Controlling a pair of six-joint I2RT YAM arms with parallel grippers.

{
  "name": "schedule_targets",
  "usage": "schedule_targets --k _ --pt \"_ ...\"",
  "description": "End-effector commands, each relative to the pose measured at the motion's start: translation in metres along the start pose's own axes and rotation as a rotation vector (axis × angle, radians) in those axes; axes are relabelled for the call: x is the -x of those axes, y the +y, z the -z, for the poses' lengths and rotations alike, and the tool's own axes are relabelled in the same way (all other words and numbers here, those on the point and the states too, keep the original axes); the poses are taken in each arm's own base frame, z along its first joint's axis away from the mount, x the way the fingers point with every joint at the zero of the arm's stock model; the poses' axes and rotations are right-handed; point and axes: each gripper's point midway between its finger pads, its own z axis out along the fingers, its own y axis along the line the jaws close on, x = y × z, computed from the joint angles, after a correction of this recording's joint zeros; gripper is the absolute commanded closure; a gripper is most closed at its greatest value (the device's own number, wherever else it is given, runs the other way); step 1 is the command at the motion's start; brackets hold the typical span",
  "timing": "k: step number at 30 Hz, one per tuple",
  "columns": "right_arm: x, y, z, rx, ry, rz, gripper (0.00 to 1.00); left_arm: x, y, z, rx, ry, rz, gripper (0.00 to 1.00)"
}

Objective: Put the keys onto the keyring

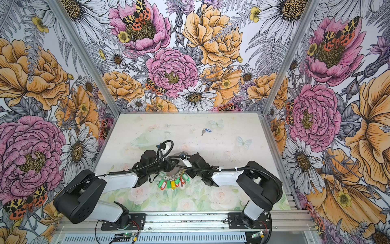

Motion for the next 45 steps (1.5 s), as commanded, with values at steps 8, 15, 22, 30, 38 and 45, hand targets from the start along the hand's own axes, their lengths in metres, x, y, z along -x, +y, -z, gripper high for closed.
schedule_targets --k 8,15,22,30,38,45 --pt "0.041 -0.005 0.016 0.023 -0.146 -0.173 1.00 -0.013 -0.018 0.014 0.069 -0.044 -0.239 0.50" --pt "0.052 -0.006 0.029 0.036 -0.190 -0.213 1.00 -0.011 -0.009 0.018 0.147 -0.080 -0.309 0.50" --pt "0.059 -0.004 0.036 0.057 -0.190 -0.220 1.00 -0.020 -0.018 0.016 0.152 -0.086 -0.434 0.50" --pt "0.066 -0.002 0.043 0.069 -0.188 -0.231 1.00 -0.015 -0.013 0.010 0.189 -0.113 -0.462 0.49" --pt "0.049 -0.005 0.038 0.030 -0.140 -0.220 1.00 -0.015 -0.012 0.009 0.181 -0.126 -0.424 0.51" --pt "0.051 -0.005 0.038 0.041 -0.137 -0.243 1.00 -0.035 -0.022 0.005 0.129 -0.054 -0.461 0.51"
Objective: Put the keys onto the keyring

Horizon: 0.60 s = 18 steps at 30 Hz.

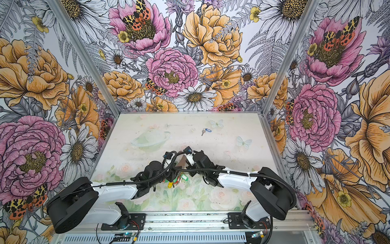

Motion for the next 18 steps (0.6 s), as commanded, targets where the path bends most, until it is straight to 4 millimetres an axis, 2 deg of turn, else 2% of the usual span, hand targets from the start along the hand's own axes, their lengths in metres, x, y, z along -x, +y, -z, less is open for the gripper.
schedule_targets --k 1,7,14,18 --pt "0.029 0.001 0.007 -0.001 -0.071 -0.026 1.00 -0.011 -0.011 0.002 -0.042 0.023 -0.029 0.50" --pt "0.046 0.004 0.018 0.008 -0.097 -0.042 1.00 -0.010 -0.018 0.004 -0.049 0.002 -0.081 0.43" --pt "0.058 0.006 0.027 0.017 -0.109 -0.072 1.00 -0.016 -0.003 -0.005 0.057 0.013 -0.093 0.38" --pt "0.061 0.006 0.029 0.014 -0.104 -0.077 1.00 -0.018 0.004 -0.013 0.110 0.026 -0.102 0.39"
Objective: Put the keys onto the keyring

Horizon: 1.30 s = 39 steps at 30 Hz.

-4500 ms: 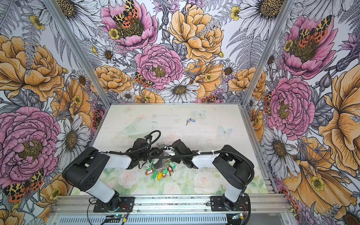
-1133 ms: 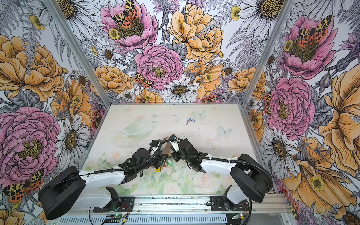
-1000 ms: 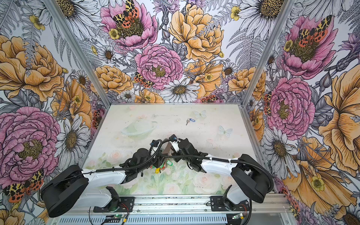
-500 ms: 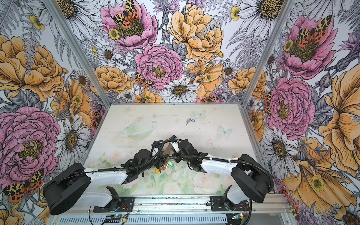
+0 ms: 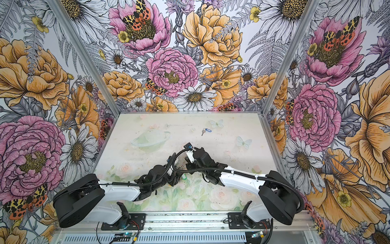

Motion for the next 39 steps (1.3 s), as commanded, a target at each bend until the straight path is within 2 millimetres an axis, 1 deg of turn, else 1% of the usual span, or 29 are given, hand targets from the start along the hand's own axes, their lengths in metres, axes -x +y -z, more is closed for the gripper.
schedule_targets --k 1,8,10,14,16,19,21,22,23,26,28,32,39 --pt "0.034 0.005 0.012 0.010 -0.084 -0.026 1.00 0.008 0.006 -0.007 0.057 -0.018 -0.029 0.40" --pt "0.030 0.000 0.013 -0.010 -0.067 -0.029 1.00 0.012 0.000 -0.011 0.025 -0.055 -0.050 0.55" --pt "0.029 -0.001 0.011 -0.012 -0.060 -0.037 1.00 0.017 -0.001 -0.009 0.018 -0.083 -0.050 0.58" --pt "0.025 -0.003 0.008 -0.018 -0.042 -0.049 1.00 0.026 -0.007 -0.008 -0.014 -0.137 -0.065 0.70" --pt "0.023 -0.003 0.007 -0.015 -0.037 -0.055 1.00 0.027 -0.009 -0.010 -0.025 -0.141 -0.076 0.72" --pt "0.023 -0.003 0.007 -0.013 -0.032 -0.060 1.00 0.024 -0.010 -0.015 -0.023 -0.130 -0.086 0.72" --pt "0.022 -0.002 0.007 -0.005 -0.026 -0.062 1.00 0.023 -0.008 -0.018 -0.009 -0.126 -0.088 0.61" --pt "0.022 -0.001 0.007 -0.004 -0.025 -0.064 1.00 0.023 -0.006 -0.019 0.001 -0.124 -0.089 0.58" --pt "0.021 -0.001 0.007 -0.003 -0.024 -0.065 1.00 0.023 -0.004 -0.021 0.015 -0.120 -0.090 0.56" --pt "0.021 -0.001 0.006 0.000 -0.021 -0.066 1.00 0.022 -0.002 -0.025 0.030 -0.112 -0.098 0.56" --pt "0.021 -0.001 0.007 -0.001 -0.022 -0.067 1.00 0.022 -0.002 -0.027 0.025 -0.112 -0.104 0.61" --pt "0.020 -0.005 0.006 -0.017 -0.015 -0.071 1.00 0.024 -0.005 -0.027 0.007 -0.128 -0.106 0.77" --pt "0.015 -0.012 0.004 -0.045 -0.002 -0.085 1.00 0.023 -0.005 -0.020 -0.010 -0.146 -0.096 0.91"
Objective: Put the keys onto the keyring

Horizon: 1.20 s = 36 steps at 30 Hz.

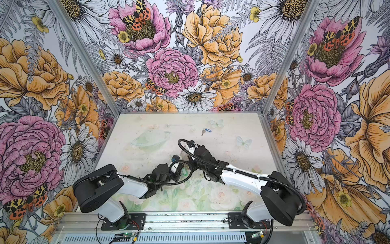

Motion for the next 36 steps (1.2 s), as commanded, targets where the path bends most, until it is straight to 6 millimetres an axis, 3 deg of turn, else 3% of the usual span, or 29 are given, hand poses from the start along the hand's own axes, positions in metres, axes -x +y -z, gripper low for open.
schedule_targets --k 1,5,10,14,28,36 --pt "0.014 0.000 0.000 0.001 -0.029 -0.027 1.00 0.003 -0.003 0.005 -0.029 -0.024 0.019 0.93" --pt "0.012 -0.008 0.000 -0.018 -0.023 -0.039 1.00 0.007 -0.001 0.010 -0.037 -0.038 0.036 1.00" --pt "0.008 -0.011 -0.001 -0.017 -0.007 -0.053 1.00 0.011 0.000 0.014 -0.054 -0.041 0.056 1.00" --pt "0.005 -0.029 -0.001 -0.051 0.007 -0.089 1.00 0.014 -0.002 0.017 -0.069 -0.027 0.057 1.00" --pt "-0.013 -0.031 -0.007 -0.028 0.066 -0.065 1.00 0.007 -0.004 0.013 -0.071 0.094 0.058 1.00" --pt "-0.024 -0.033 -0.005 -0.036 0.092 -0.072 0.87 0.005 -0.007 0.010 -0.084 0.109 0.078 1.00"
